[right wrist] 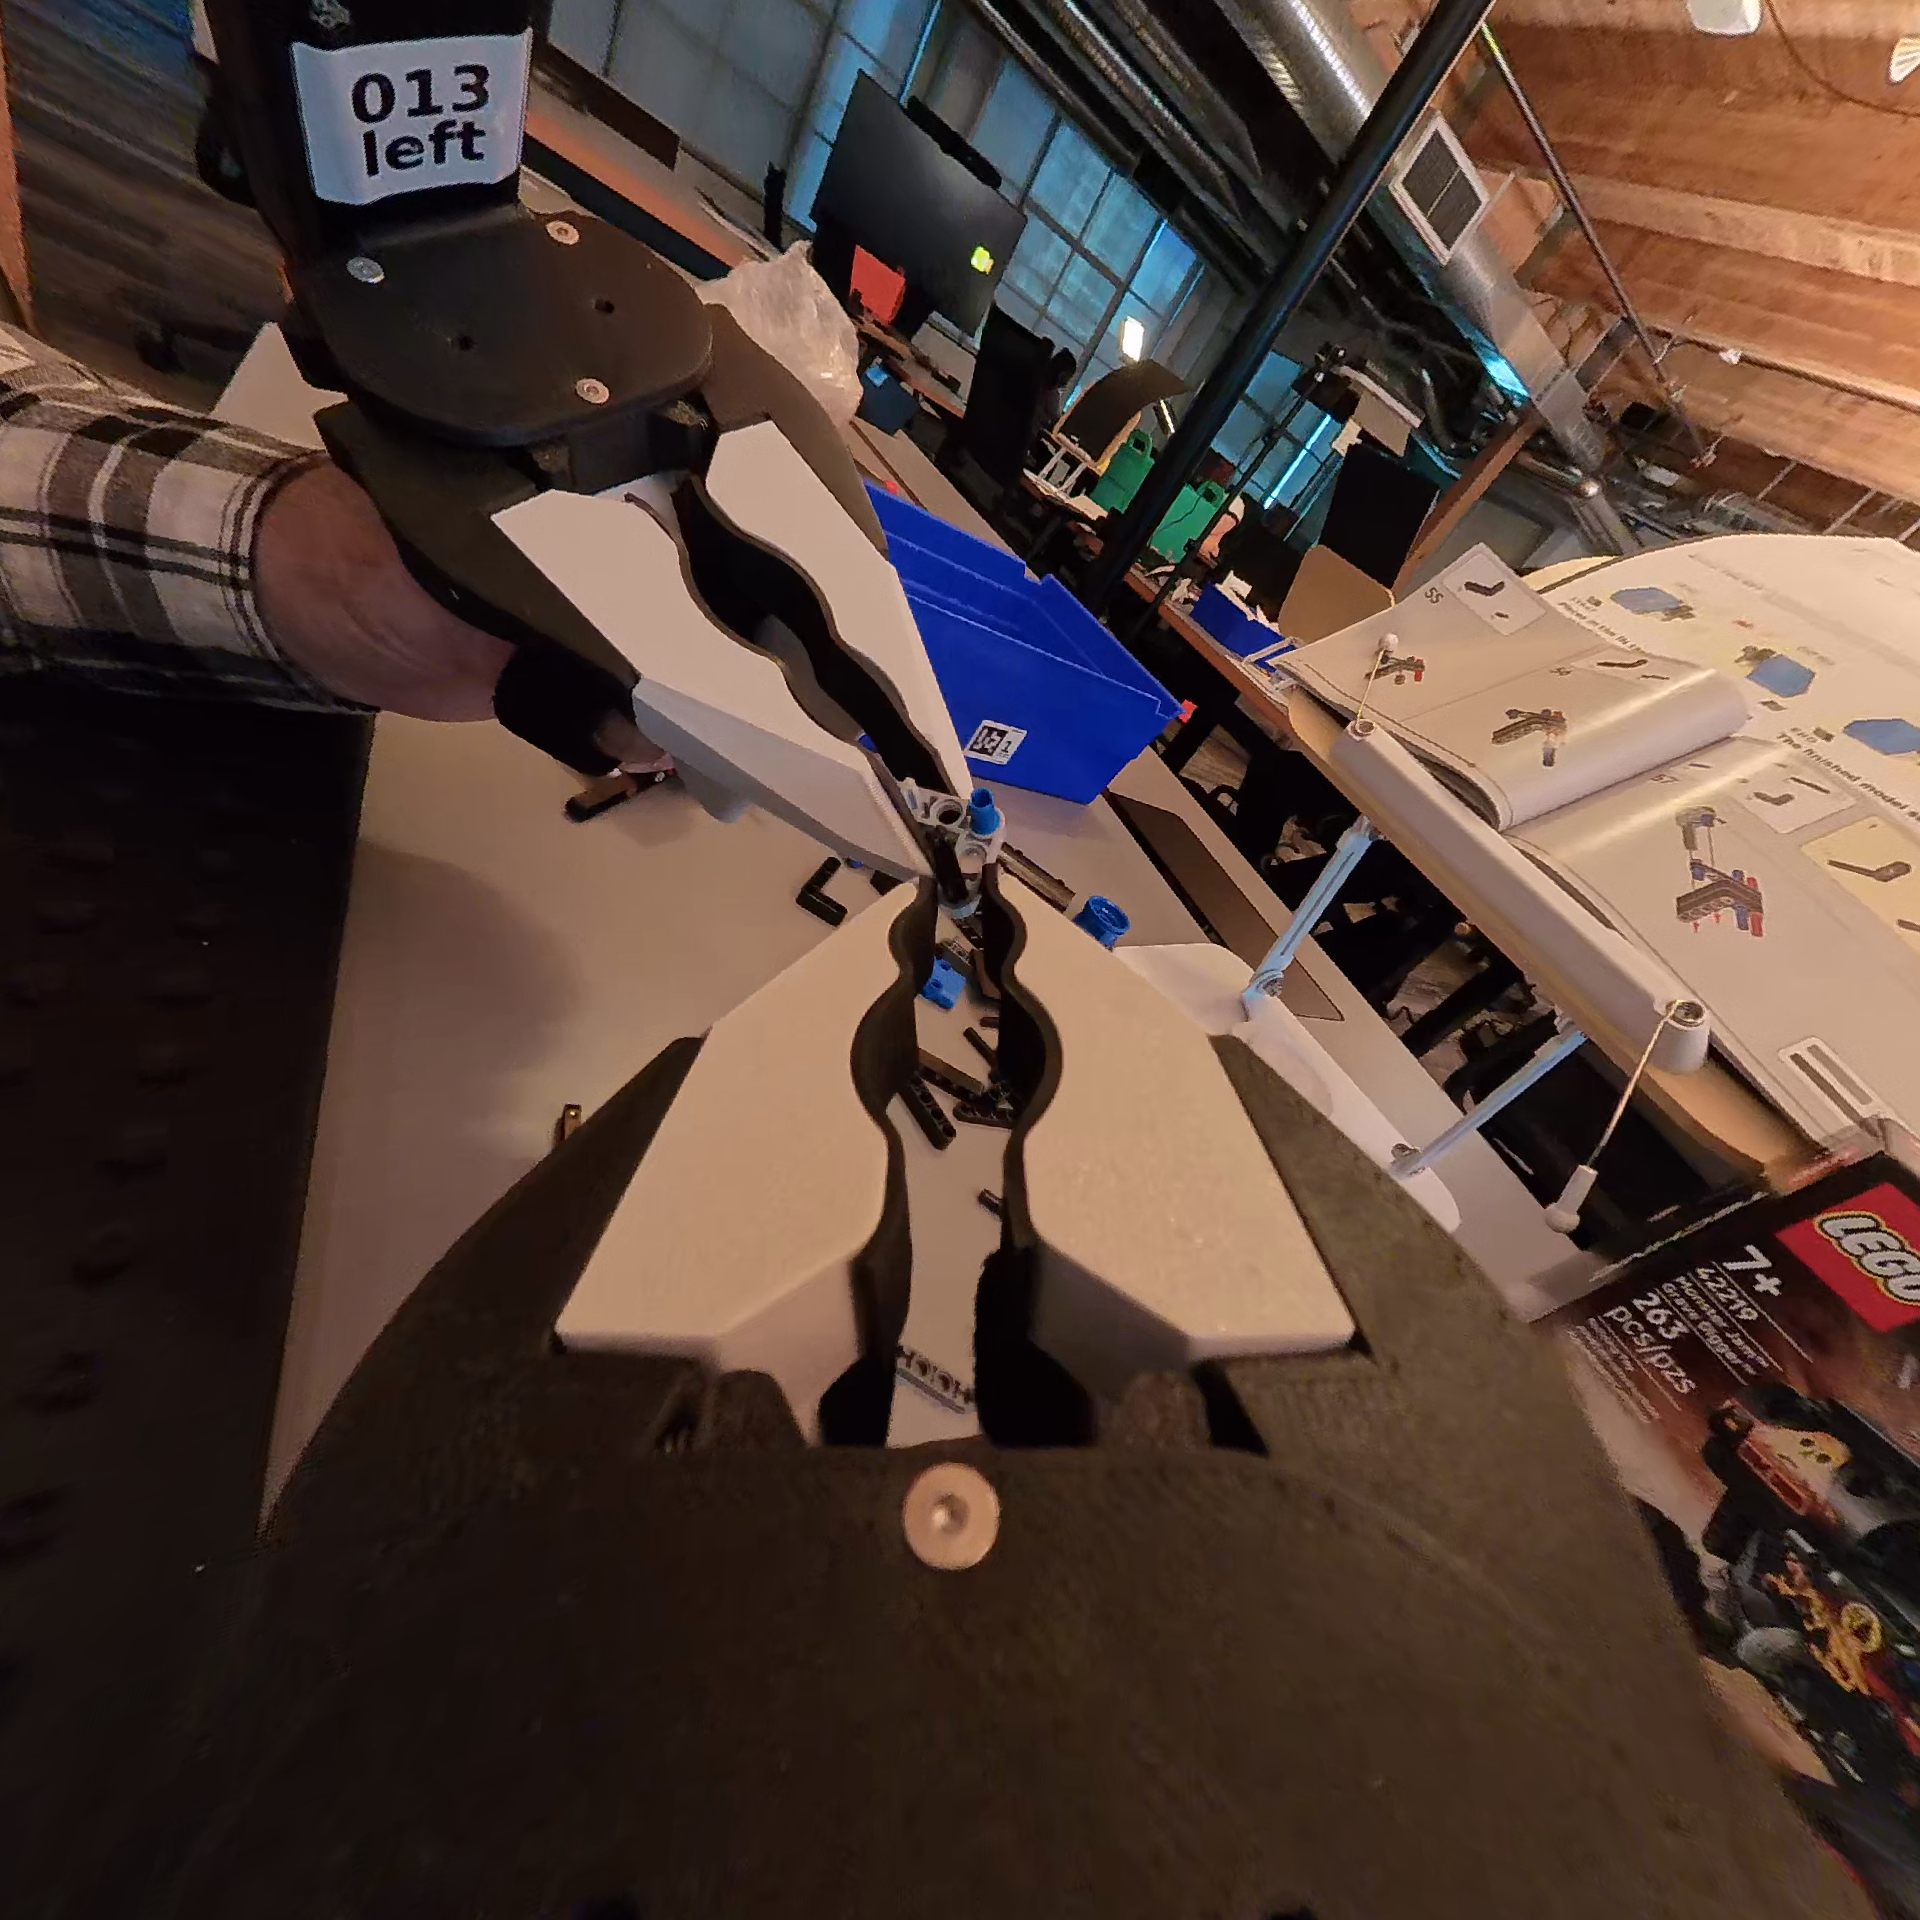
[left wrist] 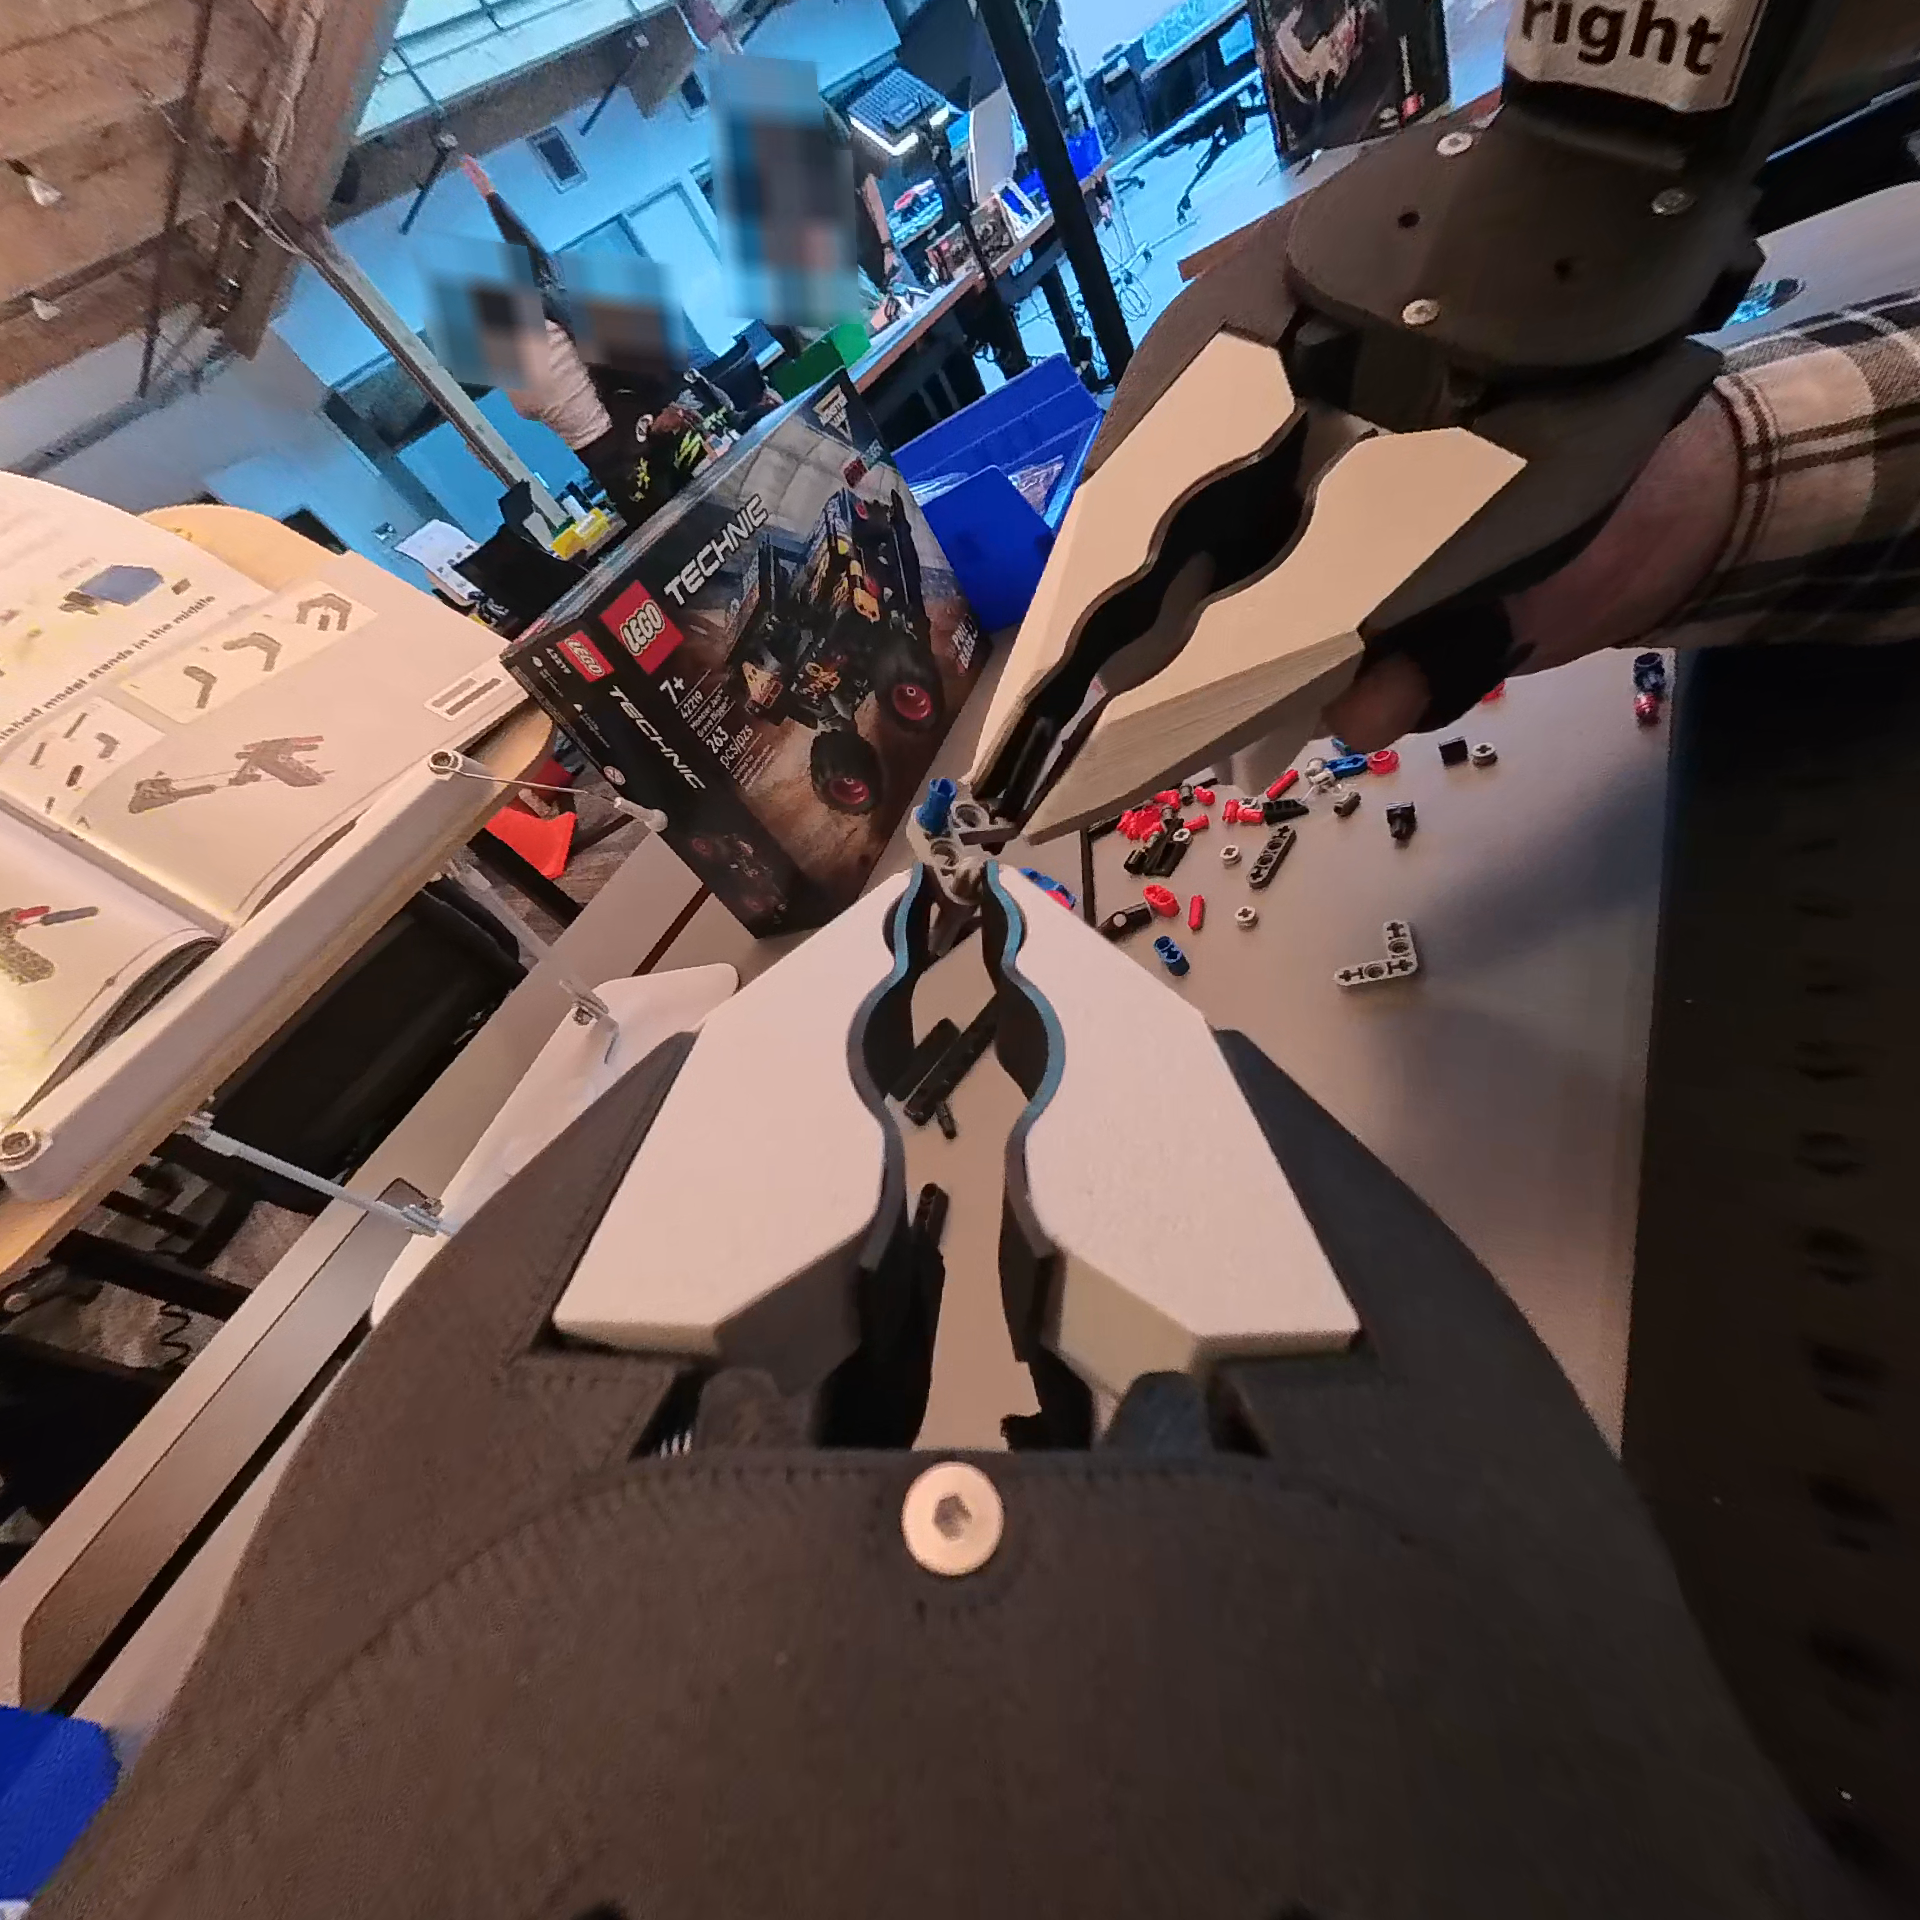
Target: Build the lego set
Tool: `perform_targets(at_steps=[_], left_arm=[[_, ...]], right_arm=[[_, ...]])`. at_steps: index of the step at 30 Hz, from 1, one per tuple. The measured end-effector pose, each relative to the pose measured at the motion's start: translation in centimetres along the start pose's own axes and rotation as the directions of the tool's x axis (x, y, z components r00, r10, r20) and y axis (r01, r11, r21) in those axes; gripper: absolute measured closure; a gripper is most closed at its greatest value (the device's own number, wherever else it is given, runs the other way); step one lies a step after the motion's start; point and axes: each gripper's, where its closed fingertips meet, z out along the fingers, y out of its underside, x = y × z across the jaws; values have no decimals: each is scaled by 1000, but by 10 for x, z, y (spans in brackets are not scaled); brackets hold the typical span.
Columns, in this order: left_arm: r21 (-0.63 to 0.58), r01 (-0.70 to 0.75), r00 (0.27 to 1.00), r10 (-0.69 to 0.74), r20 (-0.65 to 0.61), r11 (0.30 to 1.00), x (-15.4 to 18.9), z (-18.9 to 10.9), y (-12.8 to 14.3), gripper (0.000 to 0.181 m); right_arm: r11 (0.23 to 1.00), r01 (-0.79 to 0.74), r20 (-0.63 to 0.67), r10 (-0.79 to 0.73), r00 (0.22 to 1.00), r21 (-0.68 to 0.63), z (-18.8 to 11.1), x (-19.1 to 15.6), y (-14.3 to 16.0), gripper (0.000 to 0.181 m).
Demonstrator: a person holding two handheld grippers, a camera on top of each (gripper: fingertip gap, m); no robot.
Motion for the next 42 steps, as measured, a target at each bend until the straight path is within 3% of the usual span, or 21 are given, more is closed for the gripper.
perform_targets(at_steps=[4, 8, 32, 42], left_arm=[[19, -2, 1000, 2, 7, 1000, -1, -2, -4, 175], [28, -4, 1000, 4, 3, 1000, 1, 0, -7, 176], [67, 87, 996, -86, -11, 994, -3, 0, -14, 164], [94, 190, 981, -185, -59, 977, -3, 0, -17, 170]], right_arm=[[995, -97, 51, 96, 994, 11, 1, -2, 2, 167], [990, -135, 71, 132, 989, 33, -1, -2, -1, 174], [998, 46, -68, -48, 997, -30, 4, 7, 1, 176], [988, 145, -115, -150, 982, -48, 6, 8, -2, 176]])
